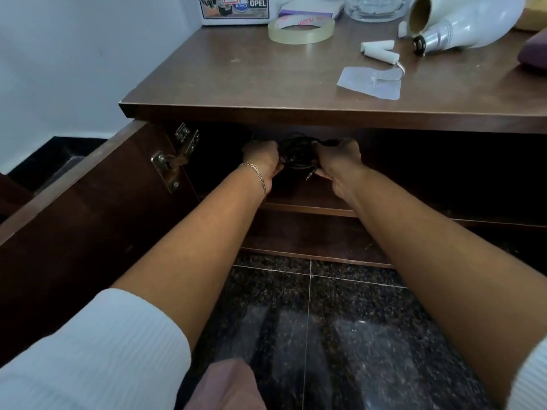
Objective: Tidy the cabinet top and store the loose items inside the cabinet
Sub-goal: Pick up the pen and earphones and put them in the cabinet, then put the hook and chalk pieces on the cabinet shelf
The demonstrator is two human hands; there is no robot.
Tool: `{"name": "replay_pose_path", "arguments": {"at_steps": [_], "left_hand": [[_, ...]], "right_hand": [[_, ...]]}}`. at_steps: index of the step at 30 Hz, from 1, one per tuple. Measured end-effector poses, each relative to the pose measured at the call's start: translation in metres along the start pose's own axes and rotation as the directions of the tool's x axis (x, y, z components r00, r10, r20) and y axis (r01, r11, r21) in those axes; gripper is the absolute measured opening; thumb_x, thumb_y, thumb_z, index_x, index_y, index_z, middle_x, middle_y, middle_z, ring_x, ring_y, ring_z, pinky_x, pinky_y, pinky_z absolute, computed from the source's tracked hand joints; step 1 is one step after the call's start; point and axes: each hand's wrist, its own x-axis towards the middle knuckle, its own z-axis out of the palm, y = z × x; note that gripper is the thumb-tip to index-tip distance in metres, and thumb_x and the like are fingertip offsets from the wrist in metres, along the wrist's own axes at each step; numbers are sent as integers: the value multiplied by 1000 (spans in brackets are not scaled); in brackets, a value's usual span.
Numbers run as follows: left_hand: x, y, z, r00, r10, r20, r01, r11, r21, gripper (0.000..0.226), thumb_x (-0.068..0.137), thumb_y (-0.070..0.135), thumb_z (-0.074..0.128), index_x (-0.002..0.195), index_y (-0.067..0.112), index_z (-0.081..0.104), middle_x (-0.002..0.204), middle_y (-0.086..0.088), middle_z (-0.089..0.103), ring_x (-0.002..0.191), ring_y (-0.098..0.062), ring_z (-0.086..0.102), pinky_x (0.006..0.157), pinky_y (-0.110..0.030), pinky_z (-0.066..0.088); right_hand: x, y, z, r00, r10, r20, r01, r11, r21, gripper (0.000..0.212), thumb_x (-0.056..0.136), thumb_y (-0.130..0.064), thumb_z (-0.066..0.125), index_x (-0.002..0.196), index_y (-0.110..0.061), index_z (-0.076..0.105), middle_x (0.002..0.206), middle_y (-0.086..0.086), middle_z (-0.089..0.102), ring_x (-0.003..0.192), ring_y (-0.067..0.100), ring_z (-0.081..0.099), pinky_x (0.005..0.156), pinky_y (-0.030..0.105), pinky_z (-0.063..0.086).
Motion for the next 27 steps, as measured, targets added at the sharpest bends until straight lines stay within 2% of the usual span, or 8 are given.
{"name": "replay_pose_path", "arguments": {"at_steps": [4,8,11,13,16,19,23,27], "left_hand": [[4,-1,-4,998,61,4,-61,986,156,26,94,-3,42,74,11,51,70,-3,53,63,-16,54,53,-21,48],[7,-3,-8,988,156,-5,-139,894,426,26,91,2,44,111,-2,60,105,-19,65,106,-35,62,70,-26,42],[6,-4,-9,972,235,-5,-199,833,516,28,88,-1,42,111,-6,58,118,-25,61,109,-38,59,70,-26,40],[4,-5,-11,963,269,31,-245,814,526,24,88,-4,40,103,-8,58,113,-30,60,105,-41,59,73,-33,45],[-3,-12,-20,951,304,47,-285,812,509,20,87,-4,38,77,-3,55,83,-24,59,76,-34,58,73,-36,43],[-4,-23,-31,960,280,19,-263,872,412,30,90,3,42,114,0,60,120,-21,61,112,-33,58,99,-40,44],[-19,-28,-40,959,279,39,-278,912,303,26,88,9,49,110,13,63,103,-7,61,92,-16,56,80,-25,43],[-58,-24,-44,933,342,112,-360,878,317,33,92,4,52,125,7,54,112,-5,60,103,-12,55,87,-18,42]], "right_hand": [[3,-2,3,997,-70,-16,68,992,-106,23,92,-23,58,108,-10,67,102,4,67,94,21,64,80,29,53],[-1,-1,-1,991,-91,96,107,979,-171,42,94,-11,45,134,-17,53,130,6,59,116,22,57,97,30,48],[-5,3,-10,989,-101,109,120,975,-185,53,93,-4,39,143,-22,43,142,4,50,130,23,48,102,26,43],[-8,7,-18,987,-132,92,150,962,-227,54,92,-1,38,143,-21,43,142,5,50,130,24,47,96,24,42],[-11,15,-29,987,-153,41,159,957,-243,51,90,1,41,137,-17,48,138,6,52,126,23,50,89,20,40],[-19,23,-37,989,-146,36,149,979,-136,43,83,-2,49,123,-17,54,121,4,60,114,25,58,98,34,49],[-39,31,-45,990,-123,62,120,991,52,33,85,5,51,105,-21,52,99,-5,58,106,24,63,95,44,53],[-72,29,-52,952,-306,21,306,952,14,30,80,-1,51,97,-25,60,97,-7,65,100,21,66,92,40,53]]}}
